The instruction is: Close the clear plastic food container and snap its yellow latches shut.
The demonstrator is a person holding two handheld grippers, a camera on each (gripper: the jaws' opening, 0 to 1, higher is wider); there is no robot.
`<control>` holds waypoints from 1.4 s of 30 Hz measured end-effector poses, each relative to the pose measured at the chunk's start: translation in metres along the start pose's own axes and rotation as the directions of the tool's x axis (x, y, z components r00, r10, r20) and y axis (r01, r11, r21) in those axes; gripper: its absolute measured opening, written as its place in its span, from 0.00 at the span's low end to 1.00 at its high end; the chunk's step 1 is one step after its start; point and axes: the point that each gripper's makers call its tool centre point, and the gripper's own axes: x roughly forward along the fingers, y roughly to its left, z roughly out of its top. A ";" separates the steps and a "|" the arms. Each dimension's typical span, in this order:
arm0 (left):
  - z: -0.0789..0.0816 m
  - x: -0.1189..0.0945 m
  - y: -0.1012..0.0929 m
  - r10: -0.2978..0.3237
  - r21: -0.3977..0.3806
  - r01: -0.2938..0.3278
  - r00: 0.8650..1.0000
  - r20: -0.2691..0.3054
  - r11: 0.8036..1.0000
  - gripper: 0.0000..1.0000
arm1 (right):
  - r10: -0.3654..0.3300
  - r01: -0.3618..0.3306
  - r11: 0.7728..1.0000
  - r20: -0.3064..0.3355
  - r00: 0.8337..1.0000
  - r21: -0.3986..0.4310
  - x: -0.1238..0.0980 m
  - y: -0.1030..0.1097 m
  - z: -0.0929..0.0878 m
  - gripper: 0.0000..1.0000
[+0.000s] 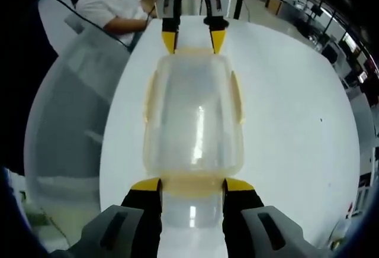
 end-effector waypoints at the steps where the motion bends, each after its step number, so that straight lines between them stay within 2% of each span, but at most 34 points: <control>1: 0.002 0.001 0.000 0.000 0.000 0.000 1.000 0.000 1.000 0.38 | 0.001 -0.001 1.000 -0.002 1.000 0.000 -0.001 0.000 -0.003 0.38; 15: 0.031 0.018 -0.003 -0.005 -0.004 0.005 1.000 0.008 1.000 0.38 | 0.002 -0.002 1.000 -0.027 1.000 0.007 -0.008 0.004 -0.036 0.38; 42: 0.076 0.040 -0.004 -0.015 -0.001 0.015 1.000 0.025 1.000 0.39 | 0.000 0.002 1.000 -0.053 0.999 0.022 -0.020 0.008 -0.084 0.38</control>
